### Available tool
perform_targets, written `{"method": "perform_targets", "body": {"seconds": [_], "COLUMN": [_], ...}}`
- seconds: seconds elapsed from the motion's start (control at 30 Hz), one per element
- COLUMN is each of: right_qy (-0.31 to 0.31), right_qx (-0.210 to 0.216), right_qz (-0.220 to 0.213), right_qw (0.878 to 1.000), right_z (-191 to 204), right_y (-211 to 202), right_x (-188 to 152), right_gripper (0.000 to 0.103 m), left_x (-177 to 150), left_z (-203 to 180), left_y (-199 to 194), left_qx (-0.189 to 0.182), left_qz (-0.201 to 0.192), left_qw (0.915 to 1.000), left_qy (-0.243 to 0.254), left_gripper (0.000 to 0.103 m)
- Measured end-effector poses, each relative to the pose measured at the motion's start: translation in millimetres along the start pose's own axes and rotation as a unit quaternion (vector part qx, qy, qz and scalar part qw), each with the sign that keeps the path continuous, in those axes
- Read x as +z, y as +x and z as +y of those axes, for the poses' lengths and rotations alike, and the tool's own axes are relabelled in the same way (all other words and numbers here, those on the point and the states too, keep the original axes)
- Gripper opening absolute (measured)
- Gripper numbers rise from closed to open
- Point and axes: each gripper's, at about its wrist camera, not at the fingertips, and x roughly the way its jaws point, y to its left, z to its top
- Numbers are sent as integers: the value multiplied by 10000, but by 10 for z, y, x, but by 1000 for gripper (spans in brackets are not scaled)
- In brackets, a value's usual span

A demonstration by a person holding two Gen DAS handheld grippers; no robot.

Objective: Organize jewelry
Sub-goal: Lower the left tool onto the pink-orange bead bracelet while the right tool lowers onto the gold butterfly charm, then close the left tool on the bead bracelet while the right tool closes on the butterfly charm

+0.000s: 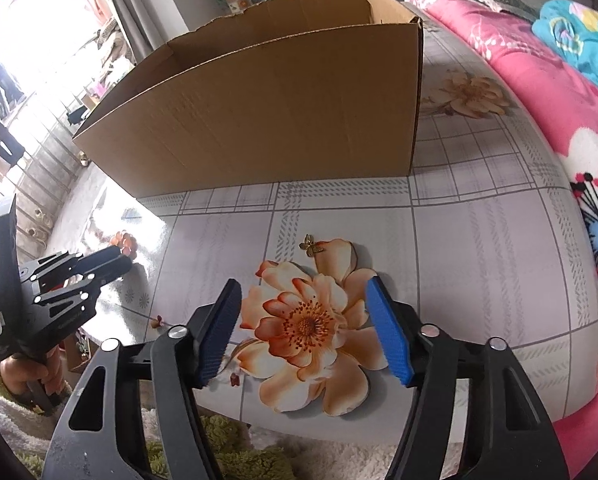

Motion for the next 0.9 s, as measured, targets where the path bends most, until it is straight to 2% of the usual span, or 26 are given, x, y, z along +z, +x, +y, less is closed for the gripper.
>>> {"method": "perform_targets", "body": {"seconds": [0.07,0.1,0.23,0.4,0.53,0.77,0.9], "right_qy": [-80,-123,-298,-446,-492,-127,-204], "right_qx": [9,11,-36,-127,-294,-382,-566], "right_qz": [-27,-26,-50,-108,-80,44,5], "right_qw": [10000,9999,9995,9989,9983,9992,9982], "right_z": [10,17,67,89,131,160,242], "right_y": [2,11,61,163,234,299,332], "right_x": [1,6,22,101,139,166,173], "right_gripper": [51,48,41,29,26,24,21], "left_x": [13,21,102,140,140,125,125], "left_z": [-5,-14,-114,-266,-332,-246,-231], "left_y": [-11,-8,-8,-33,-8,32,31], "left_qx": [-6,-25,-475,-704,-761,-792,-811], "left_qz": [-36,-39,-57,-125,-79,-50,-51], "left_qw": [10000,10000,9988,9972,9968,9967,9966], "left_qy": [35,52,56,217,219,155,145], "left_gripper": [10,9,9,9,9,9,9]}}
